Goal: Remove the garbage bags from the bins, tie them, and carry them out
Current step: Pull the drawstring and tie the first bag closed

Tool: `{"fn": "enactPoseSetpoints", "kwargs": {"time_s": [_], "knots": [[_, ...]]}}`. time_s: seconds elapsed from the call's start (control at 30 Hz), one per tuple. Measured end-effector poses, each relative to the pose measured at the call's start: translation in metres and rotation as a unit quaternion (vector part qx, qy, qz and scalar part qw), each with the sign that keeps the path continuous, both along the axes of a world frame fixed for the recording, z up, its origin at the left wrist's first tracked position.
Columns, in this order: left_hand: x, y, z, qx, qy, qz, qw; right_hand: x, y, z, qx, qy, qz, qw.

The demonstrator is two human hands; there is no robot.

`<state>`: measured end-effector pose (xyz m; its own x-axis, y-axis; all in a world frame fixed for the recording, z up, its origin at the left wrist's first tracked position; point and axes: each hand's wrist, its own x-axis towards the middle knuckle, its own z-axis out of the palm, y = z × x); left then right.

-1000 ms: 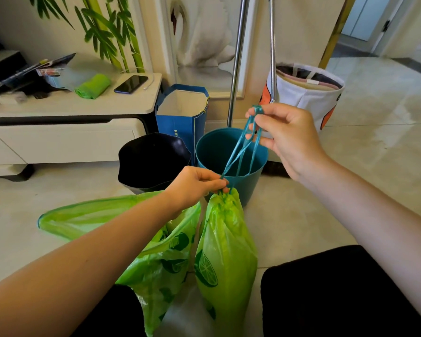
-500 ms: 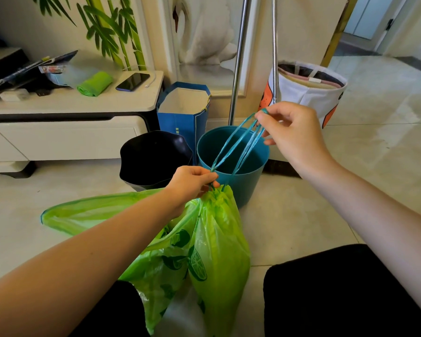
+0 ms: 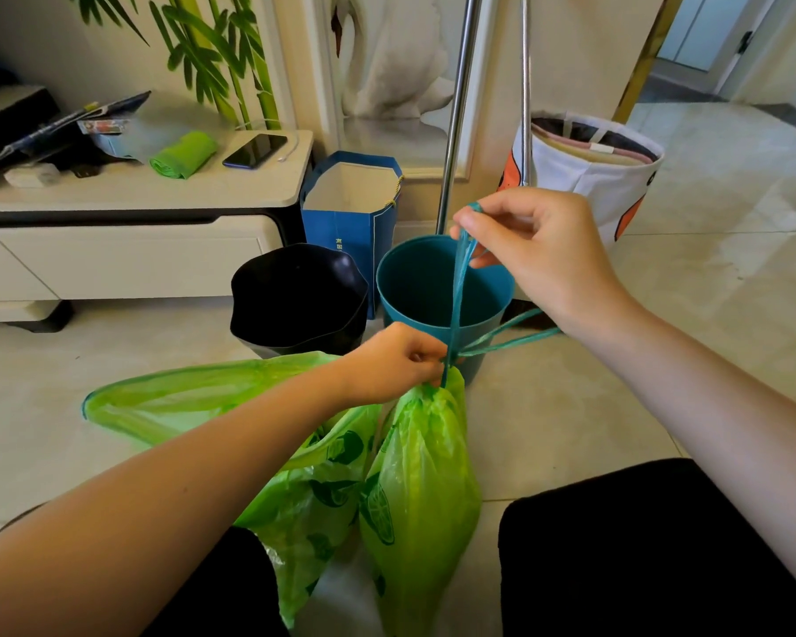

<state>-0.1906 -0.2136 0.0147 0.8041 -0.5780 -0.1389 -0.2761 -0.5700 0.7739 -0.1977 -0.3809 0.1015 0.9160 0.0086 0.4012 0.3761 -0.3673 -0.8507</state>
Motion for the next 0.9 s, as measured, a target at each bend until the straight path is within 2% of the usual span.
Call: {"fn": "enactPoseSetpoints", "kwargs": {"time_s": [0.13, 0.2, 0.3, 0.4, 0.53, 0.67, 0.73, 0.83, 0.9], "knots": [[-0.003, -0.002, 0.000, -0.009, 0.068, -0.037, 0.997, 0.004, 0.001, -0.003, 0.004, 0.005, 0.005, 1.000], [-0.002, -0.002, -0.001, -0.018, 0.074, -0.032, 0.997, 0.006, 0.001, -0.005, 0.009, 0.016, 0.003, 1.000], [-0.002, -0.003, -0.003, -0.029, 0.055, 0.011, 0.998, 0.007, 0.002, -0.007, 0.029, 0.058, 0.016, 0.998], [-0.002, -0.003, -0.003, -0.060, 0.088, 0.038, 0.994, 0.011, 0.002, -0.011, 0.025, 0.103, 0.027, 0.994], [-0.002, 0.000, -0.003, -0.109, 0.155, 0.088, 0.978, 0.019, -0.003, -0.026, -0.084, 0.205, 0.017, 0.975], [0.001, 0.004, -0.005, -0.140, 0.207, 0.147, 0.957, 0.014, -0.010, -0.048, -0.330, 0.246, 0.109, 0.905], [0.003, 0.006, -0.005, -0.149, 0.236, 0.171, 0.945, 0.009, -0.009, -0.052, -0.340, 0.258, 0.135, 0.894], [0.007, 0.011, -0.006, -0.151, 0.259, 0.211, 0.930, 0.009, -0.012, -0.048, -0.367, 0.228, 0.150, 0.889], [0.010, 0.014, -0.007, -0.161, 0.262, 0.234, 0.922, 0.009, -0.015, -0.045, -0.358, 0.220, 0.153, 0.895]]}}
